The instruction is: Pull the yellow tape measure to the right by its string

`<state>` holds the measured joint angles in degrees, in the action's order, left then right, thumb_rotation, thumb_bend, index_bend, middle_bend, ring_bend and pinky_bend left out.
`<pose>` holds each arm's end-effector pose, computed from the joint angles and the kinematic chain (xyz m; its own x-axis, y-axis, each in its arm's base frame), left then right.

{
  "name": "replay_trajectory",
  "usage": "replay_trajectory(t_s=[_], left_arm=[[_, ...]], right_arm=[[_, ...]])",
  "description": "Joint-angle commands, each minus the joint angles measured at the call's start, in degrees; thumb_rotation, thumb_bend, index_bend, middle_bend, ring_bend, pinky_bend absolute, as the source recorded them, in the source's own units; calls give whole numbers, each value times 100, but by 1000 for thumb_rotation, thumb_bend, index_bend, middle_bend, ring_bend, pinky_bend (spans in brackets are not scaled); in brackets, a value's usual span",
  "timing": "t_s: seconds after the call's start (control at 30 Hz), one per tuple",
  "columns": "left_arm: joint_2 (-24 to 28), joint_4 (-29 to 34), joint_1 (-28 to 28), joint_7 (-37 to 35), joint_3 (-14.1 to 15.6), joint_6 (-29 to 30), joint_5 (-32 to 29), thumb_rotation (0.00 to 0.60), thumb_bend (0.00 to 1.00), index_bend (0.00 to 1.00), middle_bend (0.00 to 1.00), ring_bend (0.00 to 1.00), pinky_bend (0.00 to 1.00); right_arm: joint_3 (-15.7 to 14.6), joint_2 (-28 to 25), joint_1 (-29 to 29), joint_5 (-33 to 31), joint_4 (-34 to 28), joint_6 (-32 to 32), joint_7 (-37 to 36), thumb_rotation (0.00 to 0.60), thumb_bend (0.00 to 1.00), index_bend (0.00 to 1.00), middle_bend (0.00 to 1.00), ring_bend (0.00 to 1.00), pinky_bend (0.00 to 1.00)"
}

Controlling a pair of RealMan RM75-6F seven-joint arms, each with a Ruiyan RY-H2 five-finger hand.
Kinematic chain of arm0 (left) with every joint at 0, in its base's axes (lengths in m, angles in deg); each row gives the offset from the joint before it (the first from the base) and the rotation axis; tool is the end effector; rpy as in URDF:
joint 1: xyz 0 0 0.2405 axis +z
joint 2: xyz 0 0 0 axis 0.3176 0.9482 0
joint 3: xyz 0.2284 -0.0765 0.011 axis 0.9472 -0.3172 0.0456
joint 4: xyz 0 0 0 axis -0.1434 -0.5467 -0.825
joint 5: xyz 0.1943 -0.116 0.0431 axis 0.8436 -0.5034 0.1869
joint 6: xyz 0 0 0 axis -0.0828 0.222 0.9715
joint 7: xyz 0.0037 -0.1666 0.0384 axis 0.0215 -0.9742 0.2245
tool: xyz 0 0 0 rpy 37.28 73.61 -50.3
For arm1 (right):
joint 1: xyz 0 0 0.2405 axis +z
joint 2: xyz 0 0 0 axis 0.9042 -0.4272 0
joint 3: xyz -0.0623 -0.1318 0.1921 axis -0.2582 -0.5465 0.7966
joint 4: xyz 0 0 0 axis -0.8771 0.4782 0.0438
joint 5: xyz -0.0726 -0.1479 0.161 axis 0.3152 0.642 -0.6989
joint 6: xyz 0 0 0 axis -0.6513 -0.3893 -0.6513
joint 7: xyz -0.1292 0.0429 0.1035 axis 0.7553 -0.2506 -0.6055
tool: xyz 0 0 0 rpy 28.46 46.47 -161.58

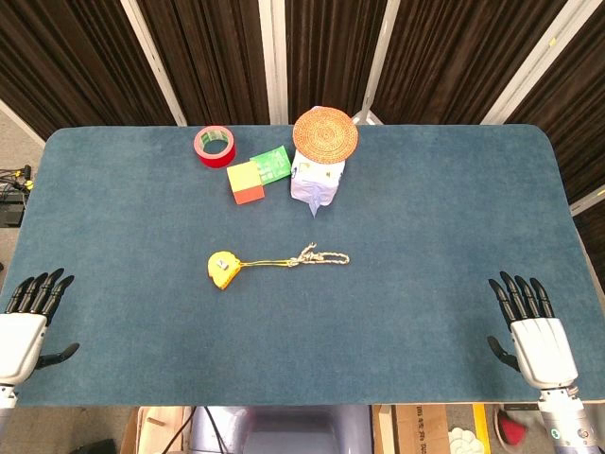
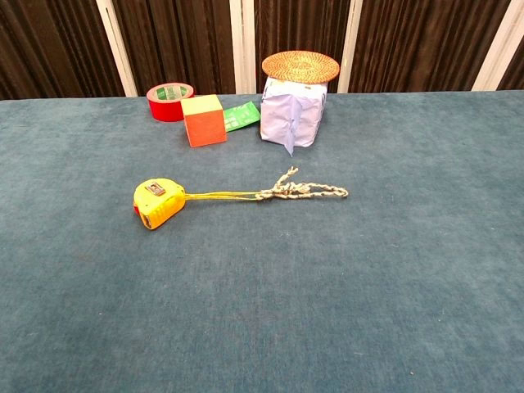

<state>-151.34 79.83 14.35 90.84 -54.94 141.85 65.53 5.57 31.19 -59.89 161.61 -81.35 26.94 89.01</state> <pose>-0.2945 0.1892 0.1171 0.4733 0.0610 0.8788 0.8802 -0.0722 -0.4690 -0.2887 -0.2014 0.1082 0.5244 0.0228 0.8512 -0.8439 -0.1193 0.5231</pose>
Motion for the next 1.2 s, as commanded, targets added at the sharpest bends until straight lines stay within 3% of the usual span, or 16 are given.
replay_trajectory(t_s=[0.03,0.97,1.2], left_arm=[[1,2,2,1,-1,3,-2,600,0,0,0,0,0],[27,54,31,-53,-19,29,-60,600,0,0,0,0,0],[44,70,31,-106,-27,35,-63,600,0,0,0,0,0]], right_arm=[[-2,-2,-1,2,-1,1,-1,600,278,0,0,0,0],[95,-8,111,-35,-233,-95,-205,600,277,0,0,0,0],[457,110,555,-200,-529,-474,-217,600,277,193,0,0,0]])
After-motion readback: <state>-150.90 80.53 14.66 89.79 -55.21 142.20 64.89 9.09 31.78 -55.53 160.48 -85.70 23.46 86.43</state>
